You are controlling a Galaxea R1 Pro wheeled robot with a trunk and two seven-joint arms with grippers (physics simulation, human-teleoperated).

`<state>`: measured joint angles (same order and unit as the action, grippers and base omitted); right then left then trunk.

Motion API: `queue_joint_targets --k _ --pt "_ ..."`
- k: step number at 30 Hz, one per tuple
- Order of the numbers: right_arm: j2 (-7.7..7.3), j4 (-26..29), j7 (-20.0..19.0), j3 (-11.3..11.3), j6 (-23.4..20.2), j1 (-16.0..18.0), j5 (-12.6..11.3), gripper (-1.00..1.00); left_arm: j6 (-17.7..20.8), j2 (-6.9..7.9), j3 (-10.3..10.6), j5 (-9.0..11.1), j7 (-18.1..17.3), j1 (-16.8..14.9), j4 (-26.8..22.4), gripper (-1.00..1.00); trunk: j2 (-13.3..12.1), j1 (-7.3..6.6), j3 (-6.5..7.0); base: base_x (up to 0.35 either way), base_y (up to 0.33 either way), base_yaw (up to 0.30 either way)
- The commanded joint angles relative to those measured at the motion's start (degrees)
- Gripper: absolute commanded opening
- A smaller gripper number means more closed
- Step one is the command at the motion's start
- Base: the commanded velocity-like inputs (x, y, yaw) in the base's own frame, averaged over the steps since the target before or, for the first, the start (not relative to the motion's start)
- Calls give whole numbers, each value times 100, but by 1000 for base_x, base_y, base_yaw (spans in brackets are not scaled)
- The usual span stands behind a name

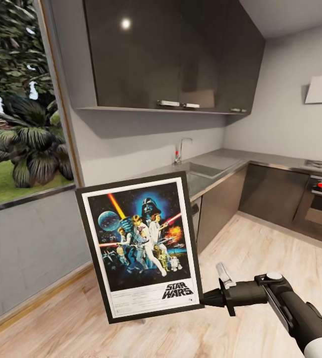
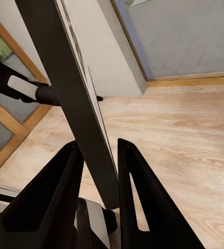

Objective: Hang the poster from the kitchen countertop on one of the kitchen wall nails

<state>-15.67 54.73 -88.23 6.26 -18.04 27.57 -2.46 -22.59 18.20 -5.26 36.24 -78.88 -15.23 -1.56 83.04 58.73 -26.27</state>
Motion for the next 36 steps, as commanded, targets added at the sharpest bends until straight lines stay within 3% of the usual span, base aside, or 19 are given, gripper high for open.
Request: queue_joint_targets --k 1,22,36 --pt "-7 3 -10 15 -68 3 -26 -100 -35 -1 -45 -38 -14 -6 6 100 4 0 -6 0 0 283" --pt "-6 3 -10 15 -67 3 -26 -100 -35 -1 -45 -38 -14 -6 6 100 4 0 -6 0 0 280" --pt "-10 3 -8 12 -50 2 -26 -100 -43 25 -58 -33 -16 30 6 100 4 0 -6 0 0 44"
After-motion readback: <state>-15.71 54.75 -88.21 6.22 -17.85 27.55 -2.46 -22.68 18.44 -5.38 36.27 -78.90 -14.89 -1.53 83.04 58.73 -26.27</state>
